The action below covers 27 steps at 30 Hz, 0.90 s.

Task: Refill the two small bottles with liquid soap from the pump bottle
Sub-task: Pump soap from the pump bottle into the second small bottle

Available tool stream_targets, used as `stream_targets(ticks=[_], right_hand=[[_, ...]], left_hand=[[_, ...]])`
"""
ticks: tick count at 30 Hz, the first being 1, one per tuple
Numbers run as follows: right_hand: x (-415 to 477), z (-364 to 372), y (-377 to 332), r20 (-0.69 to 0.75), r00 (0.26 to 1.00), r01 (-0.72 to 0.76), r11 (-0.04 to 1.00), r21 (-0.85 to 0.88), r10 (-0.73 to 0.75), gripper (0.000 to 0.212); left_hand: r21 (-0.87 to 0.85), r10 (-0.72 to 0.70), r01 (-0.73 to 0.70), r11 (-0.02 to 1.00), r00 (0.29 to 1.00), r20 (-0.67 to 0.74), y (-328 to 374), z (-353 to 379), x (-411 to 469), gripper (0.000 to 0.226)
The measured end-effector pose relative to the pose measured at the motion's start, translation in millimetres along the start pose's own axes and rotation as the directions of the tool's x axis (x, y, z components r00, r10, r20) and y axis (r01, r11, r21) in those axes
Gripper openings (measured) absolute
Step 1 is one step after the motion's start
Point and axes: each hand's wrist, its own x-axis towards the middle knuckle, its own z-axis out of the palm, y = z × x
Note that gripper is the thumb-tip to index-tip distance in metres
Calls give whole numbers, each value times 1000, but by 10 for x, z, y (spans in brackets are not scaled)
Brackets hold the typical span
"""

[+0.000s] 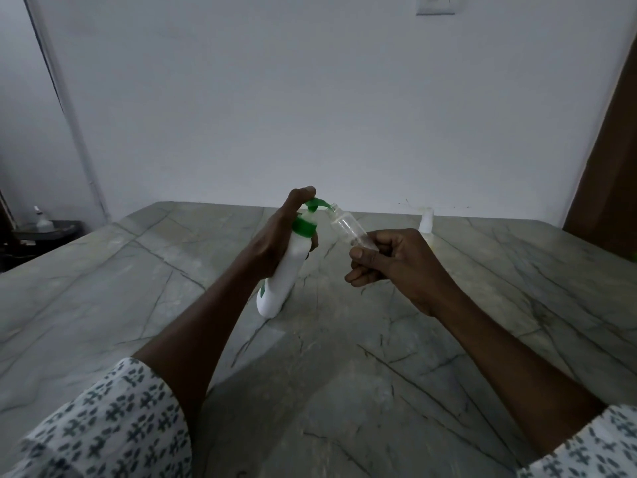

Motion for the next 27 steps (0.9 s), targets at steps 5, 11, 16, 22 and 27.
stream_targets(ticks=[5,11,16,22,27], right_hand=[[-3,-77,-15,-16,1000,-7,1000,-11,7,20],[-11,-168,-41,-23,1000,0,1000,-29,0,14],[0,-137,-17,-8,1000,5,1000,-25,-5,13],[-4,-118,30,-3,1000,-12,1000,-21,12,16],[-19,-134,36,-12,1000,-15,1000,-11,15,20]], left_hand=[[-19,-18,18,1000,999,34,28,24,-29,60],[-11,-14,14,1000,999,48,29,50,-35,61],[-43,-29,30,999,999,39,10,36,-14,52],[-25,-6,6,1000,1000,-1,-8,58,-26,49],[-20,27,-27,999,999,-26,30,110,-45,52]])
